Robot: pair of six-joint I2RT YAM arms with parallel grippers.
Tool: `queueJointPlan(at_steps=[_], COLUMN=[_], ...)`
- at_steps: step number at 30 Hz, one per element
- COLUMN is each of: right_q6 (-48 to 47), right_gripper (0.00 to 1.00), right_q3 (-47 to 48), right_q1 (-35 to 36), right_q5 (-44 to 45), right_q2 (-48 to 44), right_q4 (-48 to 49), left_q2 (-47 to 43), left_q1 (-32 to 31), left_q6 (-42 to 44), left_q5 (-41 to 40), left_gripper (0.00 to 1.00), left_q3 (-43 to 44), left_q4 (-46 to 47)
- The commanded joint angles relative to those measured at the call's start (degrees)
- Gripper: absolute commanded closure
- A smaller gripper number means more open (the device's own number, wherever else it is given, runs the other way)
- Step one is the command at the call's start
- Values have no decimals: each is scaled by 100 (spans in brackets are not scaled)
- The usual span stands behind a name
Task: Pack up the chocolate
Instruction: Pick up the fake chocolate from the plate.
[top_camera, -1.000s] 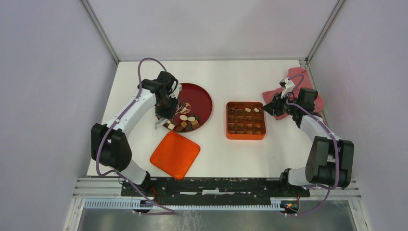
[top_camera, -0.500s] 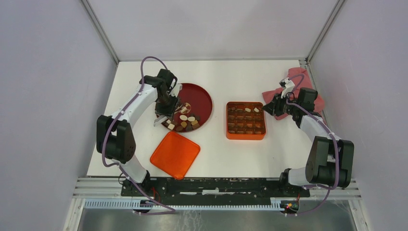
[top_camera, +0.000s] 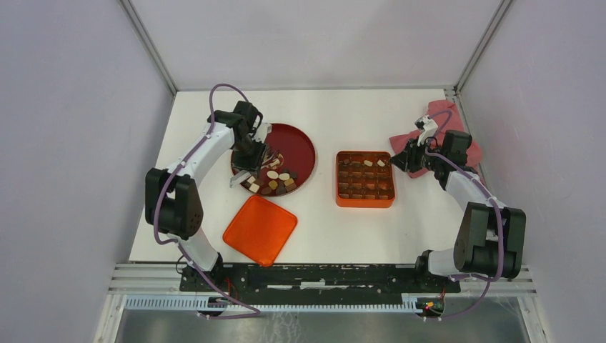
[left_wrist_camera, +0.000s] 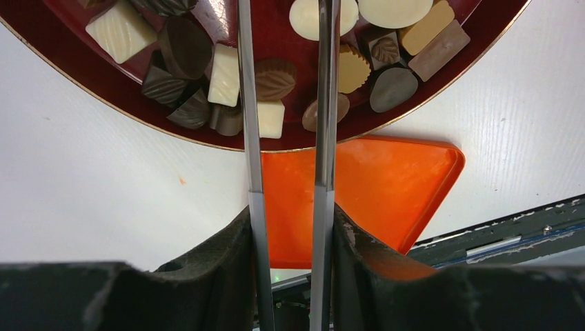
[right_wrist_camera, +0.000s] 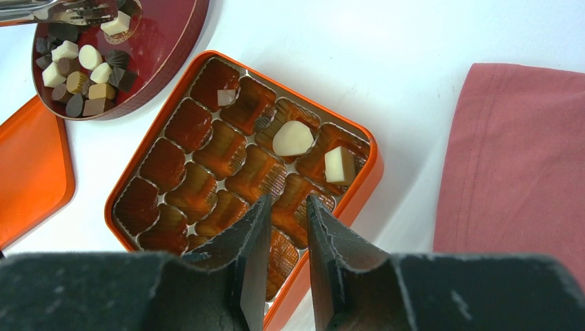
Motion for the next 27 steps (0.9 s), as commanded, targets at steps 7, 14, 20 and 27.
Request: queueJointPlan(at_steps=[7,14,20,27], right_q6=[-41,-58,-61,-58], right_gripper=[69,69,69,69], right_q3=[87,77,78,70], right_q1=[27,24,24,29], right_q5=[-42,-24,-20,-24], right_q2=[-60,-70,-55,-55], right_q4=[124,115,115,120], left_q2=[-194,-401,-502,-503], left_q1=[71,76,100,132], left_q6=[4,-47,-62,-68], left_q5=[301,323,285,120], left_gripper=[57,57,57,56], left_q3=[207,475,305,-47], left_q4=[-25,-100,-202,-176])
